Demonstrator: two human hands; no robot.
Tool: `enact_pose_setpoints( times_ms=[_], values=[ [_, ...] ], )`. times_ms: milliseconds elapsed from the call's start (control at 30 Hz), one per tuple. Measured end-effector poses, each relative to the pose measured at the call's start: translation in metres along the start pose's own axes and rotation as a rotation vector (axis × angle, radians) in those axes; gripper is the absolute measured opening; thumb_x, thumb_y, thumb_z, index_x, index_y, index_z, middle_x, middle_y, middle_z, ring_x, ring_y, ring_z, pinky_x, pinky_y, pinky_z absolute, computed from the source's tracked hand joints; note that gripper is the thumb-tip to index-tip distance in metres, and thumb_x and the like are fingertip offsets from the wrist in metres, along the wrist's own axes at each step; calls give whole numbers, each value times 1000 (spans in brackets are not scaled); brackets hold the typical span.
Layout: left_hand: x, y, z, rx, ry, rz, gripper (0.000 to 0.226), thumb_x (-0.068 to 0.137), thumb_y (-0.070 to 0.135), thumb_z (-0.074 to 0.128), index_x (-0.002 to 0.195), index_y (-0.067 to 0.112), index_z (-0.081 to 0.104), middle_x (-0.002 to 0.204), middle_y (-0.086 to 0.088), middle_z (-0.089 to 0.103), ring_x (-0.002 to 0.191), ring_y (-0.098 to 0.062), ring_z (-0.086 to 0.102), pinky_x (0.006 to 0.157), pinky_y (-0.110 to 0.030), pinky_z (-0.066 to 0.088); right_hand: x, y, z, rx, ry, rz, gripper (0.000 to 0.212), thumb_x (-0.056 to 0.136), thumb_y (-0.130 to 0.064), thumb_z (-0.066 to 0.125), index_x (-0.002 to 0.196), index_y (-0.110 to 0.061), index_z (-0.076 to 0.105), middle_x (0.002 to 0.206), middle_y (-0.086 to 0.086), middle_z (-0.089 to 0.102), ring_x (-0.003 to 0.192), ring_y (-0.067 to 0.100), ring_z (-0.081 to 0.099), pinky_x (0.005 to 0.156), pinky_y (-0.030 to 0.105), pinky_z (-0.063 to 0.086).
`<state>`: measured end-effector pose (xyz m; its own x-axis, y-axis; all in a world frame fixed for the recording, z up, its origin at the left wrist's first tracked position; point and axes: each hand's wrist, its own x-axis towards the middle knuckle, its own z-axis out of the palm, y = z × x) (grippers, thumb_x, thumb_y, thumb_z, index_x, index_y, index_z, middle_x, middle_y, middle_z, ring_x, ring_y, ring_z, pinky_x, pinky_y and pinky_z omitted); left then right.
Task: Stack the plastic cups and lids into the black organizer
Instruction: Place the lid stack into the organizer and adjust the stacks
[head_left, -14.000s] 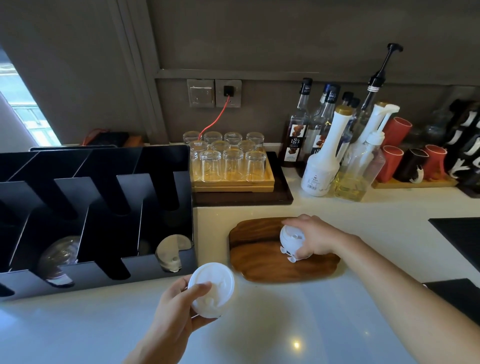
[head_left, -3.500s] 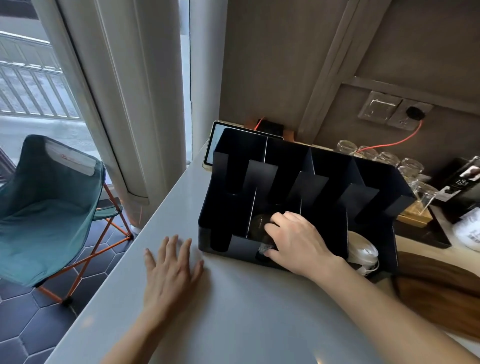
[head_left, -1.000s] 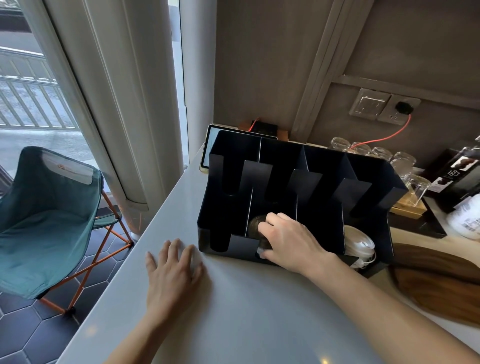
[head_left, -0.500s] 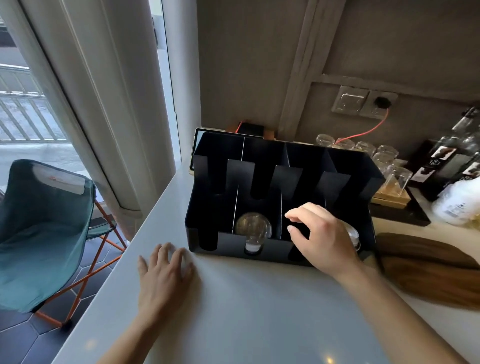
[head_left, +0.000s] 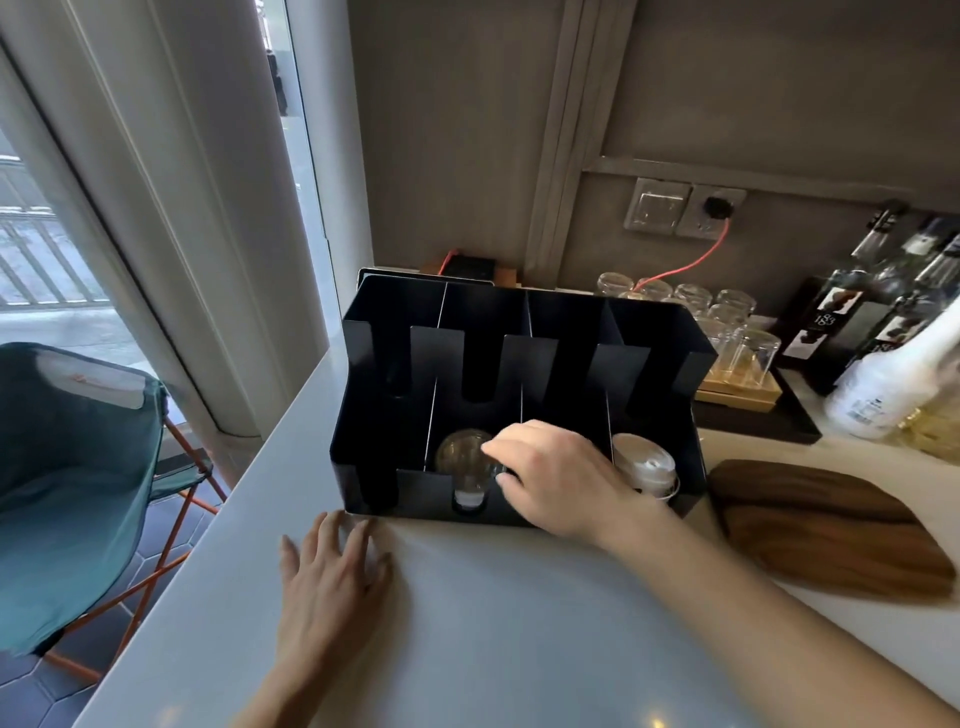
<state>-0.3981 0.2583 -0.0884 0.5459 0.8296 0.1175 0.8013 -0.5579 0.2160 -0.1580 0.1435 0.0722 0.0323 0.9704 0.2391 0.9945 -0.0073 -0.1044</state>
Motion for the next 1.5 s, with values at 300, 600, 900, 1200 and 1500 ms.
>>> enact_pose_setpoints(
  times_ms=[300, 600, 900, 1200, 1500],
  values=[
    [-2, 1, -3, -3, -4, 16, 58, 88, 53, 38, 127, 19, 64, 135, -17, 59, 133, -38, 50, 111, -64, 27, 33, -14, 24, -249, -258, -38, 18, 89, -20, 52, 100, -11, 63, 100, 7, 59, 88, 28, 56, 75, 43, 53],
    [-2, 1, -1, -1, -3, 21, 57, 88, 51, 39, 126, 17, 66, 133, -17, 61, 132, -39, 52, 111, -67, 31, 33, -15, 33, -261, -237, -40, 17, 89, -17, 53, 98, -10, 66, 100, 7, 60, 90, 28, 56, 82, 37, 44],
    [-2, 1, 0, -3, 15, 26, 58, 87, 50, 39, 126, 17, 66, 132, -17, 61, 132, -39, 52, 112, -66, 29, 33, -17, 32, -257, -227, -26, 17, 89, -18, 54, 98, -9, 66, 100, 7, 60, 91, 29, 57, 81, 34, 42],
    [-3, 1, -1, -11, 24, 29, 55, 88, 49, 39, 126, 18, 64, 134, -16, 60, 133, -39, 50, 112, -67, 30, 32, -15, 32, -226, -219, -22, 17, 89, -21, 56, 100, -11, 65, 102, 6, 58, 92, 27, 55, 82, 35, 44],
    [-3, 3, -2, -13, 27, 30, 55, 88, 49, 39, 125, 17, 64, 132, -17, 61, 132, -40, 51, 110, -68, 32, 32, -14, 36, -243, -195, -19, 14, 87, -18, 58, 96, -10, 65, 98, 7, 58, 87, 28, 55, 76, 36, 44]
  ],
)
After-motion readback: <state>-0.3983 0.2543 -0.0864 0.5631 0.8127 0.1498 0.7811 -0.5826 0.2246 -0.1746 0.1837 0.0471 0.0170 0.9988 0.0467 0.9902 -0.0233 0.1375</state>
